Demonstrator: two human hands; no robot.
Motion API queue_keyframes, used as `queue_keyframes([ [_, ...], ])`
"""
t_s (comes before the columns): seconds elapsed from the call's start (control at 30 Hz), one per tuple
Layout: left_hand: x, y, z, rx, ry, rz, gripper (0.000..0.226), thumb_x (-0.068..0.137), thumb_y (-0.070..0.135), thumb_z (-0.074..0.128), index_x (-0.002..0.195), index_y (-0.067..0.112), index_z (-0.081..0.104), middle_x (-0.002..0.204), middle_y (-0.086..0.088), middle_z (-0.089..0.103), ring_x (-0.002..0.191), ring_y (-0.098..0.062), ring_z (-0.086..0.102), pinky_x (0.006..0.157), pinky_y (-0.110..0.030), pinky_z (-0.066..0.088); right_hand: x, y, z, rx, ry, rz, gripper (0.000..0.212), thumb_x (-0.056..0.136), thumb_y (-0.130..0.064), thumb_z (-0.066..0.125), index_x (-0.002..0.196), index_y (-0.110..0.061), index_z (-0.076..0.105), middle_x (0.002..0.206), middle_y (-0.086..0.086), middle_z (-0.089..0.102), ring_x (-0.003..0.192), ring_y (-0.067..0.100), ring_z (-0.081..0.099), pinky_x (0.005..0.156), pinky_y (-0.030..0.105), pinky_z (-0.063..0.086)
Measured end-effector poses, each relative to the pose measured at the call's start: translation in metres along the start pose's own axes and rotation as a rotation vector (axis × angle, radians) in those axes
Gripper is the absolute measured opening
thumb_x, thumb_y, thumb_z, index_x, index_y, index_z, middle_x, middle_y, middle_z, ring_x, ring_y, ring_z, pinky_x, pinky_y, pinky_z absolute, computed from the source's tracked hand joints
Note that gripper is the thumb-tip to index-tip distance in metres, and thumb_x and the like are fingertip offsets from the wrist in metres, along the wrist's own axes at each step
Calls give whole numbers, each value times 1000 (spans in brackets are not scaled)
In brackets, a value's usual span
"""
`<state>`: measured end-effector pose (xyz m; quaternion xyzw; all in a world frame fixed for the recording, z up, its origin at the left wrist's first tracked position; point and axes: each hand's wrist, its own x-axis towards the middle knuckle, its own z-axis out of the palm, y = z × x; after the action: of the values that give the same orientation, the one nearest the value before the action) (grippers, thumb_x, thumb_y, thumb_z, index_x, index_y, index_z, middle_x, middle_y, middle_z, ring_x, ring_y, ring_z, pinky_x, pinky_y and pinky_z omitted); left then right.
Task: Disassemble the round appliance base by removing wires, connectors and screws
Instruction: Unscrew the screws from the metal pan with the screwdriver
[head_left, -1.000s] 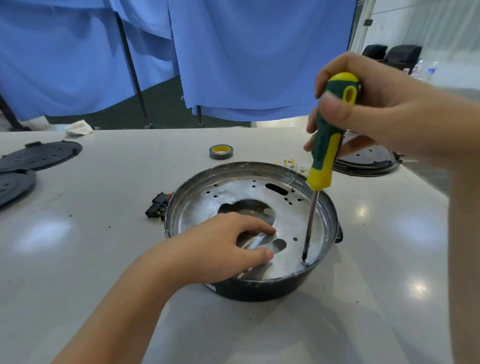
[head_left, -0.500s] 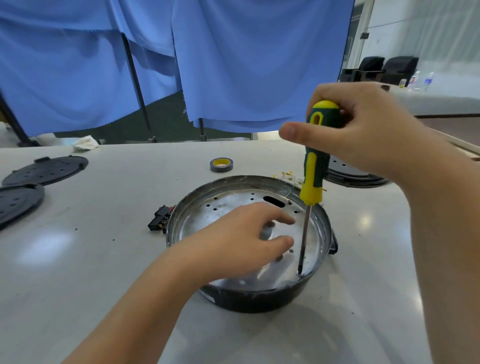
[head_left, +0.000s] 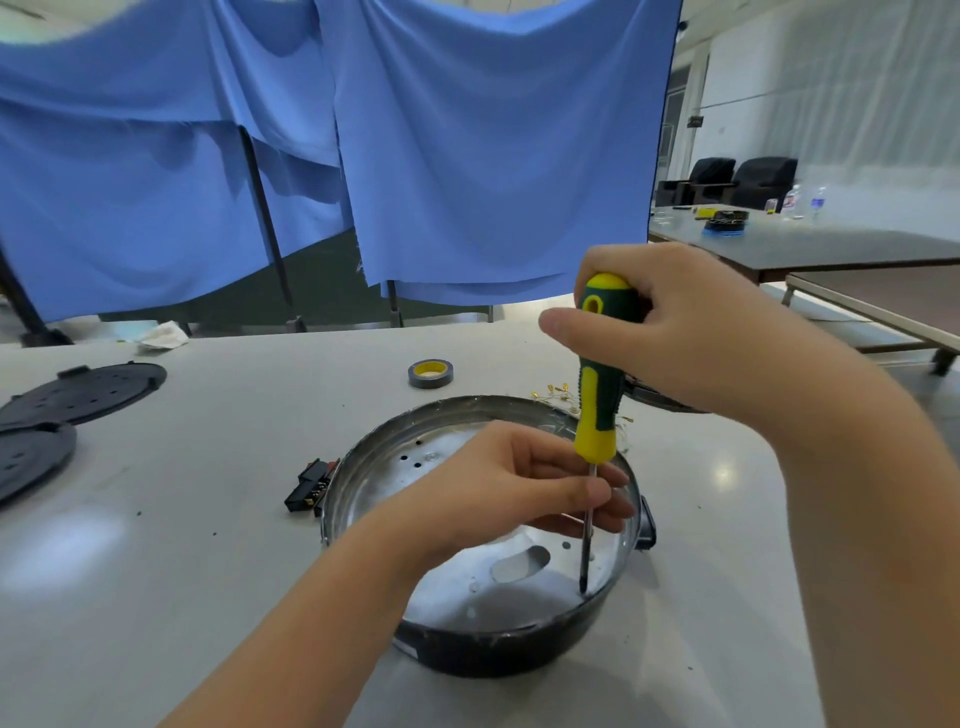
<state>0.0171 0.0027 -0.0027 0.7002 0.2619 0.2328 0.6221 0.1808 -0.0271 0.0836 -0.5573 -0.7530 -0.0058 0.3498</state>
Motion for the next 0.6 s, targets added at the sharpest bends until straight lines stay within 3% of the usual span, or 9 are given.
queue_keyframes([
  [0.17,4,-3,0,28,5,10,12,89,8,64,92,12,75,91,-8,76,87,-20,73,72,-23,56,4,11,-2,83,-67,26,38,73,-62,53,78,-24,52,55,-9,48,46,5,42,53,32,45],
  [0.27,5,-3,-2,41,0,18,10,88,6,64,90,10,74,86,-7,76,83,-19,73,70,-23,56,7,13,0,167,-96,-30,33,76,-55,58,79,-22,53,56,-8,46,51,7,43,53,26,44],
  [0.4,3,-4,-4,25,4,31,7,86,6,67,87,9,73,85,-10,76,79,-19,73,69,-23,57,11,13,6,460,-202,-70,22,83,-37,67,81,-18,55,63,-4,46,55,3,49,55,13,46],
  [0.6,6,-6,-3,37,12,55,4,82,4,70,86,4,71,83,-15,73,81,-26,73,76,-35,60,14,28,17,981,-418,-94,9,74,-23,60,78,-16,55,78,9,46,74,23,46,72,33,44],
])
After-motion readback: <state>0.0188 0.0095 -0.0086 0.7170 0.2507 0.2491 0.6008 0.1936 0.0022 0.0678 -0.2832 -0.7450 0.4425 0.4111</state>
